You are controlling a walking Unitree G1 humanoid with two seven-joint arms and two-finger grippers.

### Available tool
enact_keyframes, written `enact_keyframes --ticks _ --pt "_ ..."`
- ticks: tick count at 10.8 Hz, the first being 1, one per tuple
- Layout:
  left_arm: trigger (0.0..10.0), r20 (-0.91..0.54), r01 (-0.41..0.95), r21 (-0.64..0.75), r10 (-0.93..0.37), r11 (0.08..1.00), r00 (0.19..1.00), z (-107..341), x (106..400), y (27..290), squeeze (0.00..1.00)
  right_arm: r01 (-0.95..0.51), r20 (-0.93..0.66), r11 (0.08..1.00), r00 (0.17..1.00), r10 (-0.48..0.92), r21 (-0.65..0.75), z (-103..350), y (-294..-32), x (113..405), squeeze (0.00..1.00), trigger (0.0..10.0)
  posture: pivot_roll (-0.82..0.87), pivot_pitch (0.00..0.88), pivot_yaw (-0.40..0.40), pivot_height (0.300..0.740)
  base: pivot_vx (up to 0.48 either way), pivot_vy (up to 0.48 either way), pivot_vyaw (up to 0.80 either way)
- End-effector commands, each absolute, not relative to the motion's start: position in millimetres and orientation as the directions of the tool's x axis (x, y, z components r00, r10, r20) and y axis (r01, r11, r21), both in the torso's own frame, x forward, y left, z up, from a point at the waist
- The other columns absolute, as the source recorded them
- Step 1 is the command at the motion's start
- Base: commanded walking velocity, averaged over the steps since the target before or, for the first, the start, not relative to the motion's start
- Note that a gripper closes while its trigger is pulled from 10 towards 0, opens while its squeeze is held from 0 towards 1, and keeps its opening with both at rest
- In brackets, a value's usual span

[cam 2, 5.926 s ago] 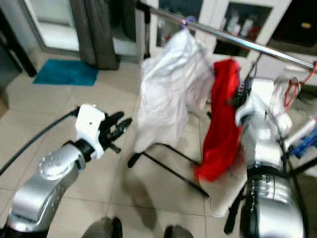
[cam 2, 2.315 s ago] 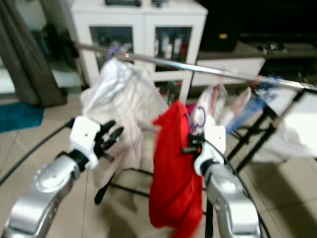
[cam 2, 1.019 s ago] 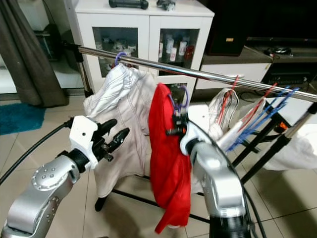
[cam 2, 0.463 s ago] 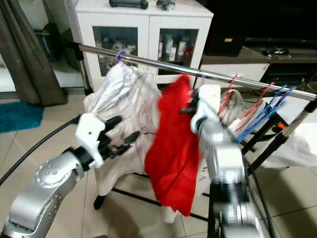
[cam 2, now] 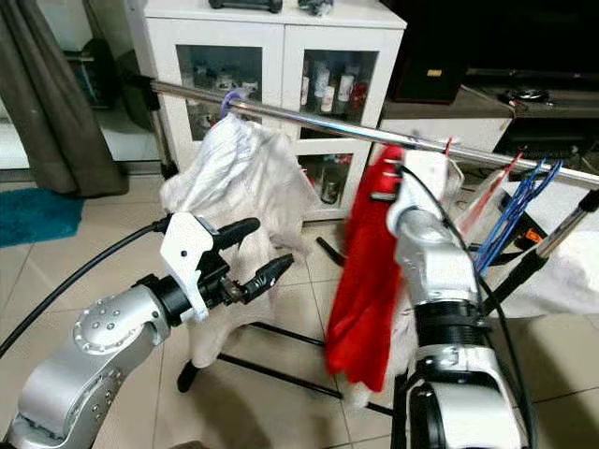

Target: Hang hanger

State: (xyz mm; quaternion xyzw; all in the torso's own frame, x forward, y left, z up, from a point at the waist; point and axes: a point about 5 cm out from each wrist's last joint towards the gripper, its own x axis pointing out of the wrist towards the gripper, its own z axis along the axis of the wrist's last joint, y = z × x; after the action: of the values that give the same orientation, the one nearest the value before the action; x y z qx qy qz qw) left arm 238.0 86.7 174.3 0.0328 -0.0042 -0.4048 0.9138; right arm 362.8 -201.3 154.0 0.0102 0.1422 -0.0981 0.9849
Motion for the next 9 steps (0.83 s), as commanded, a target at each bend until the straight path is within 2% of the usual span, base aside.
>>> enact_keyframes --ticks 1,3,4,6,9 --pt "10.0 -0.017 0.748 0.069 -0.748 0.661 0.663 177.3 236.0 84.8 0.0 0.235 -0.293 0.972 0.93 -0.223 0.006 153.0 -209.8 363.6 0.0 10.0 0.05 0.0 -0.084 0.74 0.0 0.0 0.0" --pt "10.0 -0.026 0.747 0.074 -0.748 0.661 0.664 177.4 237.8 87.0 0.0 0.218 -0.264 0.975 0.944 -0.2 0.041 158.2 -210.5 367.5 0.0 10.0 0.05 0.001 -0.074 0.74 0.0 0.0 0.0" --pt "10.0 -0.035 0.75 0.078 -0.751 0.656 0.66 176.9 238.3 87.2 0.0 0.214 -0.289 0.976 0.938 -0.194 0.041 154.3 -209.2 368.0 0.0 10.0 0.05 0.002 -0.075 0.74 0.0 0.0 0.0" --pt "10.0 -0.049 0.753 0.083 -0.752 0.652 0.657 176.1 238.4 87.0 0.0 0.109 -0.446 0.994 0.891 -0.083 0.031 133.3 -198.8 366.1 0.0 10.0 0.05 0.0 -0.083 0.74 0.0 0.0 0.0" --pt "10.0 -0.063 0.747 0.093 -0.745 0.658 0.664 174.2 237.4 88.1 0.0 0.084 -0.469 0.996 0.882 -0.056 0.04 129.1 -196.9 366.1 0.0 10.0 0.05 0.003 -0.104 0.74 0.0 0.0 0.0"
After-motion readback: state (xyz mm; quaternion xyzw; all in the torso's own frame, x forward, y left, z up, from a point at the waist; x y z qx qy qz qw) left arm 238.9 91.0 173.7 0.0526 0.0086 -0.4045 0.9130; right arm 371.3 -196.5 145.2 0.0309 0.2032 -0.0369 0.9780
